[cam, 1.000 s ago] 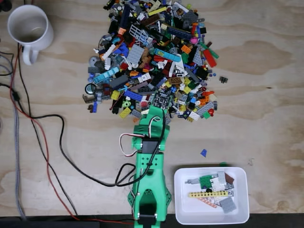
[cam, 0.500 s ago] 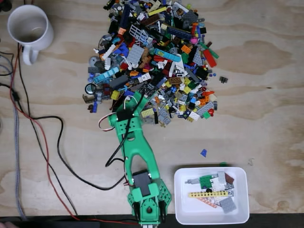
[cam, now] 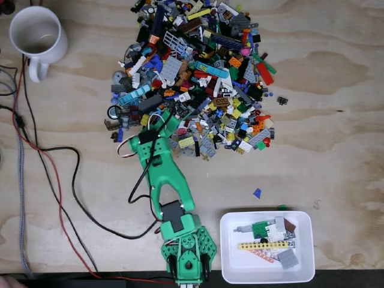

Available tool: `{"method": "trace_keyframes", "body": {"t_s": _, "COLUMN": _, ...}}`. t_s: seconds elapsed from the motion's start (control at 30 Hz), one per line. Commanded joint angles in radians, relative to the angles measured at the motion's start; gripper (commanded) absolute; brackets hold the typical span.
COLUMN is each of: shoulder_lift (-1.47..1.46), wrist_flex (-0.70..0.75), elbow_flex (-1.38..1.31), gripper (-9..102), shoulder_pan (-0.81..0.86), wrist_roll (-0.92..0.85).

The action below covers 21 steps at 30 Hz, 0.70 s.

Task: Find the closest Lego and put it in the bin.

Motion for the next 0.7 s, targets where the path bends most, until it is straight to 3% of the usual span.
{"method": "trace_keyframes", "body": {"t_s": 0.0, "shoulder_lift": 0.008, "wrist_flex": -0.015, "elbow_flex": -0.057, "gripper": 18, "shoulder_pan": -0.014, "wrist_roll": 0.000}}
{"method": "trace_keyframes", "body": {"t_s": 0.67, "shoulder_lift": -0.072, "wrist_flex": -0.035, "elbow_flex": -0.100, "gripper": 6, "shoulder_pan": -0.026, "wrist_roll": -0.023}}
